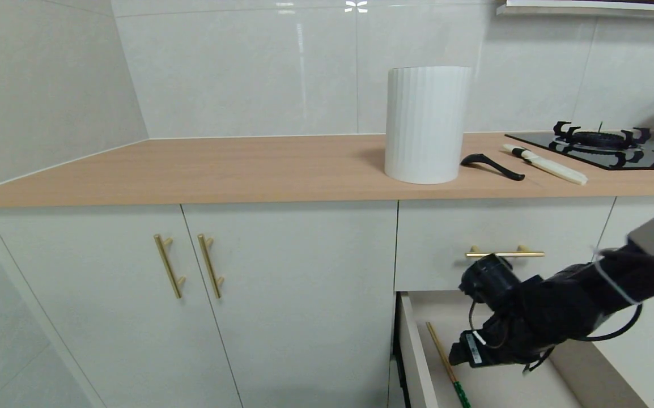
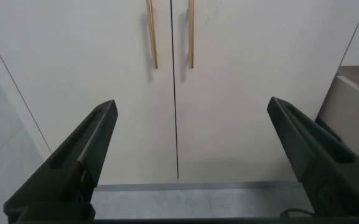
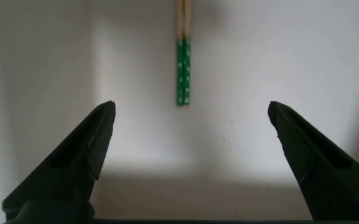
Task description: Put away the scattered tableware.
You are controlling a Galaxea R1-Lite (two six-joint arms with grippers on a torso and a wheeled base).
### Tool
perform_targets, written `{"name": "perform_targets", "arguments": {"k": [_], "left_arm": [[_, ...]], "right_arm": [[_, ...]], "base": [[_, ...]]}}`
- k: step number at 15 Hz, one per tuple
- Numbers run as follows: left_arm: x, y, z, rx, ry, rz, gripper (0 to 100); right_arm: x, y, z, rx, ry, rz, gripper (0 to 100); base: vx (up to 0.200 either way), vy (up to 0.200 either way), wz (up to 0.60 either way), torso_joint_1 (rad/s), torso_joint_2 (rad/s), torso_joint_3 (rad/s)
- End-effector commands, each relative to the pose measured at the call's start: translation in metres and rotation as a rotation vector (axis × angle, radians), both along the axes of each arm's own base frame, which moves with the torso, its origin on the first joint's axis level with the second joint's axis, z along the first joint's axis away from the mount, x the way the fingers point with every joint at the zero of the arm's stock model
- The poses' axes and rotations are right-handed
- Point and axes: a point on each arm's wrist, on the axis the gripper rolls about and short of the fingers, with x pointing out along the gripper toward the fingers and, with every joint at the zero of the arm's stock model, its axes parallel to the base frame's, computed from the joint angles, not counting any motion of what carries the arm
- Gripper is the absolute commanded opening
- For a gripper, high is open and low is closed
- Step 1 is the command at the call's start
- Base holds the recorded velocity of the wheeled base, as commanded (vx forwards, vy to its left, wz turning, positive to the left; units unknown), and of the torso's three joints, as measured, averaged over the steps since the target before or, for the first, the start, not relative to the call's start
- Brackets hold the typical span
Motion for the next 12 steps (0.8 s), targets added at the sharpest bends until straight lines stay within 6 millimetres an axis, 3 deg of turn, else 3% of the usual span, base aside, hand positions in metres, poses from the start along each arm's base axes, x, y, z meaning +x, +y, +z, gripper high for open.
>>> {"name": "perform_targets", "arguments": {"k": [1, 5, 12], "left_arm": [[0.000, 0.000, 0.000, 0.000, 0.000, -0.001, 100], [0.000, 0.000, 0.000, 0.000, 0.000, 0.002, 100], [0.000, 0.000, 0.000, 0.000, 0.000, -0.001, 100]], "right_arm": [[-0.048, -0.049, 0.109, 0.158, -0.280, -0.034, 100], [-0.067, -0.084, 0.146, 0.147, -0.450, -0.057, 100], [-0.074, -0.088, 0.156, 0.147, -0.501, -0.058, 100]], "base": [[0.000, 0.000, 0.00, 0.000, 0.00, 0.000], [0.000, 0.000, 0.00, 0.000, 0.00, 0.000], [0.000, 0.000, 0.00, 0.000, 0.00, 0.000]]}}
